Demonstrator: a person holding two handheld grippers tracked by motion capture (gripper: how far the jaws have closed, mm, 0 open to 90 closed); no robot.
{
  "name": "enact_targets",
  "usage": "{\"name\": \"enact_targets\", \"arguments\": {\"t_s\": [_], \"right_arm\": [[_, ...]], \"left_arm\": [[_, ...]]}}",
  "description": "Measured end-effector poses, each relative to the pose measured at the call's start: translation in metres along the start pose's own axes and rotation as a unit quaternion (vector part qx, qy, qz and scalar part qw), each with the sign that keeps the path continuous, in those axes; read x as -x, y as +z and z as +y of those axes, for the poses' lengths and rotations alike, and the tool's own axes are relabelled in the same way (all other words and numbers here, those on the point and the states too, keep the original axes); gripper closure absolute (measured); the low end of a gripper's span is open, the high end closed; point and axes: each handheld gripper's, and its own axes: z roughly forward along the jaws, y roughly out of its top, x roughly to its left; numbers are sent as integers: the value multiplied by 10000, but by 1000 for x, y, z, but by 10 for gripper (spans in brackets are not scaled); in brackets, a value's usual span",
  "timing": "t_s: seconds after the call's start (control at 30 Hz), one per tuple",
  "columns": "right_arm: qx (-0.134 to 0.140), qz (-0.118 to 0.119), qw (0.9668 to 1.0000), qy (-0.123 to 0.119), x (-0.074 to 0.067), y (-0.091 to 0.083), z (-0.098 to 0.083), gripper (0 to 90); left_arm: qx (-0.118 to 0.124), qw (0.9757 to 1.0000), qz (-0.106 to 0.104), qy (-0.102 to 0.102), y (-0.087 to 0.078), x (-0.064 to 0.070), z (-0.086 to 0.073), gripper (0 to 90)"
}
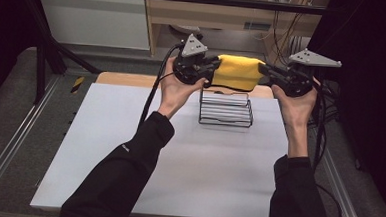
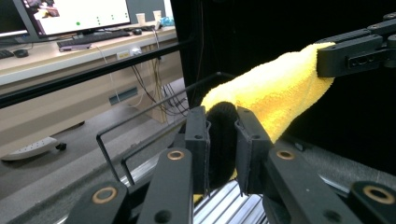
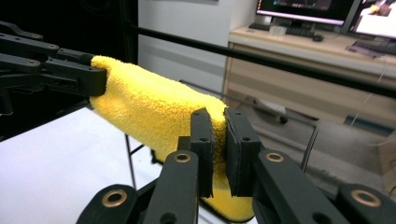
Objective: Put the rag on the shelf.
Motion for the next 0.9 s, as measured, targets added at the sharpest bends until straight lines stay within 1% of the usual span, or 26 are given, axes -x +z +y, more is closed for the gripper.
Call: {"name": "enact_targets", "arguments": {"t_s": [0.1, 0.2, 0.3, 0.43, 0.5, 0.6, 0.7, 0.77, 0.8, 0.9], "right_arm": [[-59, 40, 10000, 28, 0, 0, -4, 831], [-115, 39, 9999, -29, -1, 1, -5, 831], [-146, 74, 9999, -20, -2, 0, -8, 831], [-239, 94, 9996, -73, -3, 0, -13, 831], [-262, 108, 9996, -53, -3, 0, -16, 831], [-248, 136, 9996, -86, -3, -1, -20, 829], [-278, 156, 9994, -119, -4, 0, -23, 826], [-309, 179, 9992, -168, -4, 1, -25, 824], [-332, 180, 9992, -161, -5, 1, -26, 824], [-337, 202, 9991, -168, -4, 1, -28, 822]], "left_arm": [[-86, 10000, 9, -5, -1, 2, -1, 764], [-155, 9998, -63, -51, -3, 2, -4, 756], [-270, 9994, -151, -133, -5, 1, -5, 740], [-438, 9983, -243, -311, -12, -2, 1, 673], [-394, 9981, -259, -384, -17, -4, 7, 650], [-261, 9984, -195, -471, -23, -8, 18, 650], [-308, 9983, -148, -481, -21, -10, 27, 745], [-342, 9978, -235, -522, -16, -11, 30, 829], [-388, 9975, -250, -527, -12, -11, 31, 857], [-563, 9969, -219, -506, 1, -11, 30, 894]]}}
